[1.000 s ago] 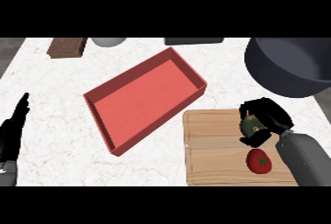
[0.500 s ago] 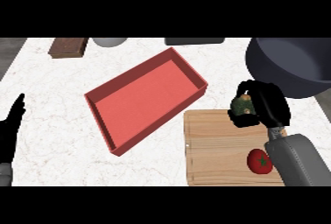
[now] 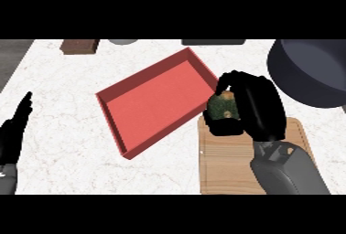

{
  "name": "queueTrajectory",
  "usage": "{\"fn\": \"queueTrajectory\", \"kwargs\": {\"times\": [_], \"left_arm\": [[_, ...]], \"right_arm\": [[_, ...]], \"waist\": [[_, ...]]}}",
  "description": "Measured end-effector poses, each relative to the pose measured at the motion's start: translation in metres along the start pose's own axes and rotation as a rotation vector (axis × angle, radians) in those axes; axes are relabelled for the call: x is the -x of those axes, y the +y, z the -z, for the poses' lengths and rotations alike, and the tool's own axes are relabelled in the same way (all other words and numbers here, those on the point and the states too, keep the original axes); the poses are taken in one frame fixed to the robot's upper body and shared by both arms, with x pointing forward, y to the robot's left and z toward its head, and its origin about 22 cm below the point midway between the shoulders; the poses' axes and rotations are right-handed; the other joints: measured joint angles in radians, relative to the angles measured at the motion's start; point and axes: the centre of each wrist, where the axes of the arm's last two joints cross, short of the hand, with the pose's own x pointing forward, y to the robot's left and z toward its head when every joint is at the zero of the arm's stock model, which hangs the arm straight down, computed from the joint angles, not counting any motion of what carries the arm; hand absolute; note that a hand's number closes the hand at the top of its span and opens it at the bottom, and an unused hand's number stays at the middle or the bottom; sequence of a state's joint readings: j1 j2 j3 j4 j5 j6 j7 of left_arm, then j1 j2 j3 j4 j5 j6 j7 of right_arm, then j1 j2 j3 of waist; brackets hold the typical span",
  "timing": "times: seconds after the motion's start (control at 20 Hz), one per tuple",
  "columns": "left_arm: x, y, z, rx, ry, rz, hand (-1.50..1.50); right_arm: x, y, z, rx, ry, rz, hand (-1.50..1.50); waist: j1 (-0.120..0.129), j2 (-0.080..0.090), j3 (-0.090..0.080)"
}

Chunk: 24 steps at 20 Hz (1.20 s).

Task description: Pick the squash from the cutting board and place it in the cardboard box

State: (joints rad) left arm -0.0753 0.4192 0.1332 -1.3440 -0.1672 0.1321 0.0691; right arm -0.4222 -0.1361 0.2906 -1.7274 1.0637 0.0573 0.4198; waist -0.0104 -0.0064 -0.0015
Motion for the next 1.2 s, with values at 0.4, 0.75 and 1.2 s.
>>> {"fn": "queueTrajectory", "kwargs": {"times": [0.4,0.75,1.2], "left_arm": [[-0.008,-0.003,0.005,0.021,-0.021,-0.005,0.0],[-0.018,-0.014,0.01,0.031,-0.032,-0.011,0.0],[-0.025,-0.023,0.014,0.052,-0.058,-0.009,0.0]], "right_arm": [[-0.059,-0.002,0.05,0.017,0.041,0.157,1.5],[-0.078,0.012,0.104,-0.02,0.108,0.256,1.5],[-0.071,0.056,0.144,-0.064,0.174,0.245,1.5]], "waist": [[0.025,0.008,0.001],[0.04,0.012,0.001],[0.067,0.022,0.001]]}}
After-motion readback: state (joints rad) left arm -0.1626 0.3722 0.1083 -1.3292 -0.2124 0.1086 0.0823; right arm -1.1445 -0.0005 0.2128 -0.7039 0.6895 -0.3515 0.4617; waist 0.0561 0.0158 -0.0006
